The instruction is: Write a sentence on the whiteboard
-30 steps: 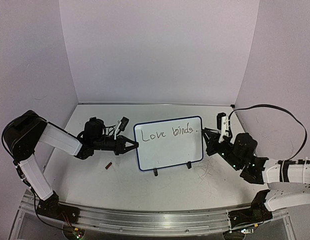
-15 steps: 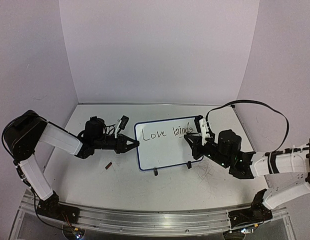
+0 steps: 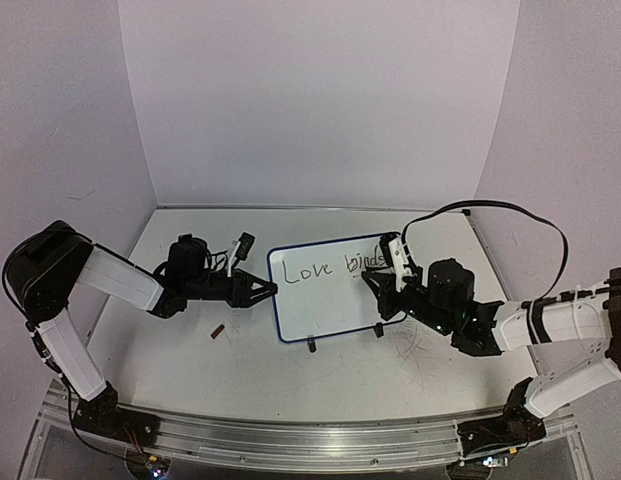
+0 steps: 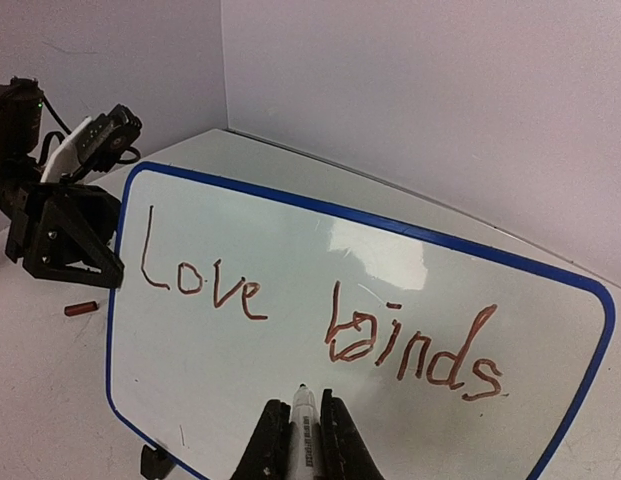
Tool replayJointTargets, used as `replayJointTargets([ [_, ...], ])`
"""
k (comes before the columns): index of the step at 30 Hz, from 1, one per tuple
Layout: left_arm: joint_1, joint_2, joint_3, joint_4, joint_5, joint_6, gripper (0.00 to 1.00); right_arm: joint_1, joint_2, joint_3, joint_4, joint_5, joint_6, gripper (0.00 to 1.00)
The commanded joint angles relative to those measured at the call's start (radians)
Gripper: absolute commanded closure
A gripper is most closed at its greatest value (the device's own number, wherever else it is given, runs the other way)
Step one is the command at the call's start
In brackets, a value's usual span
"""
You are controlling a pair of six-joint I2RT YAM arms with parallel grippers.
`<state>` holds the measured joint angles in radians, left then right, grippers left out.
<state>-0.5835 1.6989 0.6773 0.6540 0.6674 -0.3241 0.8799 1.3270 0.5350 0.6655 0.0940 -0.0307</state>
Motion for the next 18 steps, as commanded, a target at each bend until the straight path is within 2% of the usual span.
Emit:
replayJointTargets([
  [1, 0.012, -0.051, -0.02, 0.034, -0.008, -0.019, 0.49, 0.008, 0.026, 0.042, 0.054, -0.019, -0.009, 1.0],
  [8, 0.024, -0.041, -0.031, 0.067, 0.016, -0.035, 0.47, 0.012, 0.055, 0.059, 0.076, -0.039, -0.004, 1.0],
  [10, 0.025, -0.03, -0.028, 0.074, 0.021, -0.04, 0.54, 0.015, 0.067, 0.065, 0.078, -0.045, -0.002, 1.0],
  [18, 0.027, -0.009, -0.019, 0.087, 0.033, -0.027, 0.68, 0.063, 0.127, 0.114, 0.075, -0.056, -0.011, 1.0],
])
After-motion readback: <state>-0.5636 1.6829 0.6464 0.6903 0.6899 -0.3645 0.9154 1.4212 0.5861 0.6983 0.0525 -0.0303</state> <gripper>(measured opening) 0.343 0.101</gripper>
